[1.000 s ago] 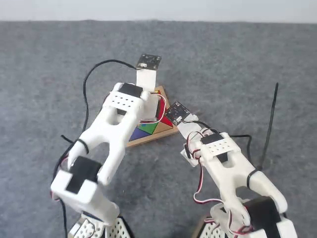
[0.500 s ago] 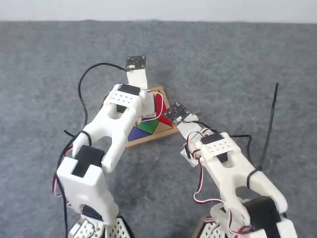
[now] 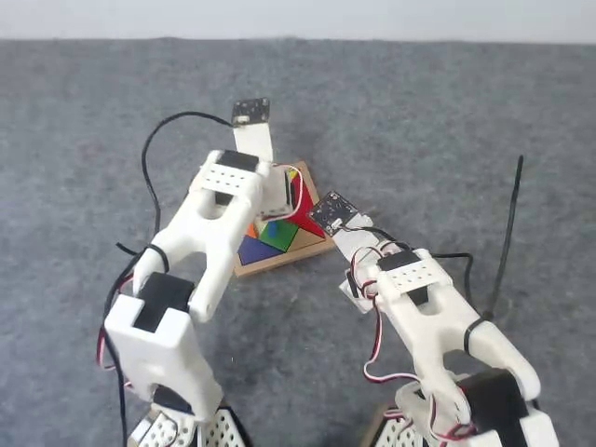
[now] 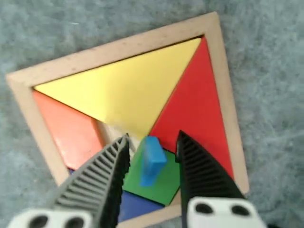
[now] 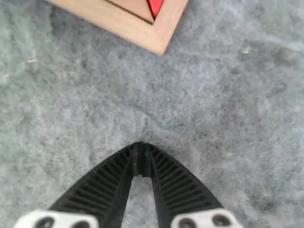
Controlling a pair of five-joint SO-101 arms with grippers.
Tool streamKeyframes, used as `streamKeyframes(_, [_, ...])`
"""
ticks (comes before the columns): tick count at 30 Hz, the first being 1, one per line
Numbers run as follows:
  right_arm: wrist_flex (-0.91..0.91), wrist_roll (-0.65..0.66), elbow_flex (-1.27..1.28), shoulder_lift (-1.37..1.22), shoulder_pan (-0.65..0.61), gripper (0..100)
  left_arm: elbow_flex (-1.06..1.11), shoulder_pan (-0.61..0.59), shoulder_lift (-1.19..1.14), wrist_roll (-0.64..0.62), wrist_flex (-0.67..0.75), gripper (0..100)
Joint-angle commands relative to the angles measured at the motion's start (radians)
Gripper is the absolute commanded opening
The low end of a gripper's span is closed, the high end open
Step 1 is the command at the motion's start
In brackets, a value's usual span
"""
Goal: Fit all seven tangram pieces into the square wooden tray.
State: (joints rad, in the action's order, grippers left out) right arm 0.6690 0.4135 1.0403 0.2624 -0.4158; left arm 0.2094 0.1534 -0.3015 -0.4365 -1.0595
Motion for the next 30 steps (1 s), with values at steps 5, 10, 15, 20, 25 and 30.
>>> streamKeyframes(5, [-0.012,-0.003,0.006,0.015,-0.033,0.9,-0.113,-0.034,0.009,0.127,-0.133,16])
streamKeyframes(10, [-0.012,-0.003,0.006,0.015,-0.033,0.9,-0.113,-0.051,0.009,0.17,-0.163,16])
streamKeyframes(15, [-0.012,-0.003,0.006,0.015,-0.033,0.9,-0.114,-0.104,0.009,0.209,-0.161,16])
streamKeyframes(20, [-0.012,-0.003,0.006,0.015,-0.033,0.9,-0.128,-0.107,0.009,0.221,-0.175,16])
streamKeyframes(25, [-0.012,-0.003,0.006,0.015,-0.033,0.9,-0.213,-0.084,0.009,0.221,-0.279,16])
streamKeyframes(30, [-0.012,-0.003,0.006,0.015,-0.033,0.9,-0.206,-0.084,-0.003,0.176,-0.195,16])
